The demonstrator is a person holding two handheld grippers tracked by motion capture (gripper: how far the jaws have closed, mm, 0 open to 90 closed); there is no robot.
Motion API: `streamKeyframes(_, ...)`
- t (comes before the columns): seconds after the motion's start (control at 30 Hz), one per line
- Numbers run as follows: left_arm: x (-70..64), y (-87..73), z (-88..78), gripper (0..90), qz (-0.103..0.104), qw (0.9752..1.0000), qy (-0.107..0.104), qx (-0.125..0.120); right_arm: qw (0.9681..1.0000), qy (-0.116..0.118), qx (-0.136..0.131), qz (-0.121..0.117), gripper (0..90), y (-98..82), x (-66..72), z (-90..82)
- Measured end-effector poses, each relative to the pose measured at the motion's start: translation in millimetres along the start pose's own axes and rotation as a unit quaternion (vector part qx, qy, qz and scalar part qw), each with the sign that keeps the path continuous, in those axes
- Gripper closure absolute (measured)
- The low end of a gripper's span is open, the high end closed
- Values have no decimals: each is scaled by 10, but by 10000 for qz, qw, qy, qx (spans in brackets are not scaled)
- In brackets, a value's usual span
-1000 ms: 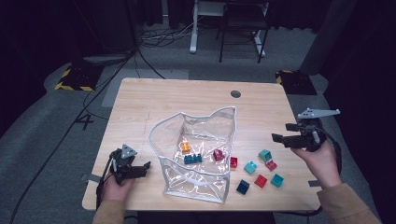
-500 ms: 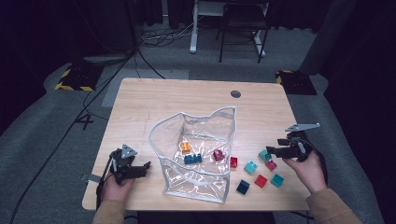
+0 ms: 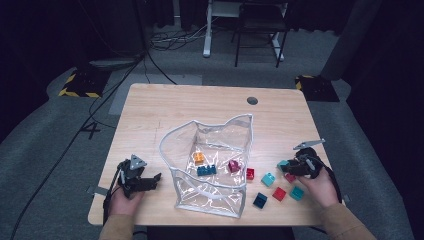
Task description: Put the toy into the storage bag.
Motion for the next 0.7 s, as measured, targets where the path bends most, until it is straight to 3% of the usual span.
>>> streamKeyframes(0.2, 0, 0, 0, 168, 0, 10000, 1, 0, 9999, 31, -69, -95, 592, 54, 46, -66)
streamKeyframes(0.37, 0, 1, 1, 168, -1, 10000, 0, -5, 9997, 87, -207, 72, 592, 136, 53, -144)
streamKeyframes(0.7, 2, 0, 0, 168, 5, 10000, 0, 4, 9977, 220, -642, 8, 592, 473, 139, -465)
Point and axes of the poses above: each handheld gripper's, and its own axes: z roughly forward along the jaws, y roughly out of its top, x roughly to its left, the point moved 10 cm from there along z, roughly forward along the jaws, and after that the axes turned 14 degrees about -x, right-handed, at the moved point
